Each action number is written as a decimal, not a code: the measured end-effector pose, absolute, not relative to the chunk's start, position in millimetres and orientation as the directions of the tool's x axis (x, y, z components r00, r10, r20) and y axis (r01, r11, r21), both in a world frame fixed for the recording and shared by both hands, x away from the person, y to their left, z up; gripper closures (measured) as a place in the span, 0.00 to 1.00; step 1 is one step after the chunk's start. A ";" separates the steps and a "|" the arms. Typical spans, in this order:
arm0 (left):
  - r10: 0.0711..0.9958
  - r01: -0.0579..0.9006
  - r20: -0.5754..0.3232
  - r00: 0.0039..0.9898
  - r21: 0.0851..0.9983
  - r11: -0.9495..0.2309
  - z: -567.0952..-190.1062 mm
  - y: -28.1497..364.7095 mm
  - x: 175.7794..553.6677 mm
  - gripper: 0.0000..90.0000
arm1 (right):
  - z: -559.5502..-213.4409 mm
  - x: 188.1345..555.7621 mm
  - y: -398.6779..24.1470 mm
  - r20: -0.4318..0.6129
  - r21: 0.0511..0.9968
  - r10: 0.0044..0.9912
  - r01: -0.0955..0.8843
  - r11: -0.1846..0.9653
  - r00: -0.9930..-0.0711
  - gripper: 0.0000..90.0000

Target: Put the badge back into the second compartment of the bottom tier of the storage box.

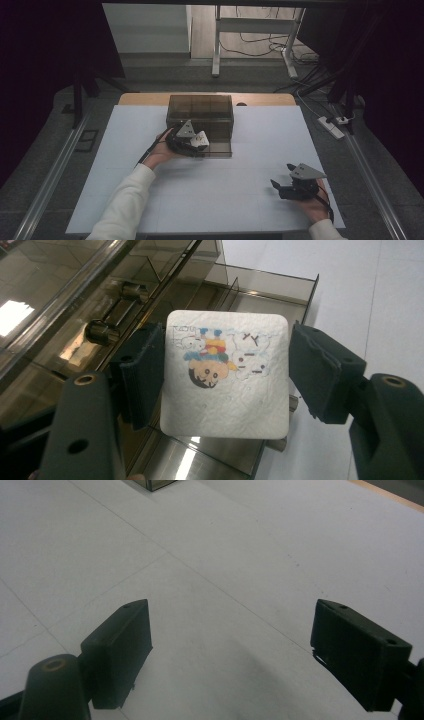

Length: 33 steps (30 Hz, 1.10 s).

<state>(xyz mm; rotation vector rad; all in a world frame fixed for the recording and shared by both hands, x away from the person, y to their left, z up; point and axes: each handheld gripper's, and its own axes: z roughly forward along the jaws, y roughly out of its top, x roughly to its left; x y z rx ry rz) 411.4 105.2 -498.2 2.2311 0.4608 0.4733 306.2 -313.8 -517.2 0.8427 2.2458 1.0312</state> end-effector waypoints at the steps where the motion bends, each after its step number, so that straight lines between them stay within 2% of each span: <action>1: 0.466 0.171 0.187 0.865 0.763 -0.623 -498.3 105.3 411.7 0.36 | -516.7 306.0 -314.1 -0.199 0.795 0.718 0.318 0.516 -0.668 0.18; 33: 0.485 0.209 0.139 0.864 0.776 -0.595 -496.6 111.9 405.3 0.34 | -515.5 304.6 -315.6 -0.197 0.799 0.722 0.318 0.510 -0.663 0.18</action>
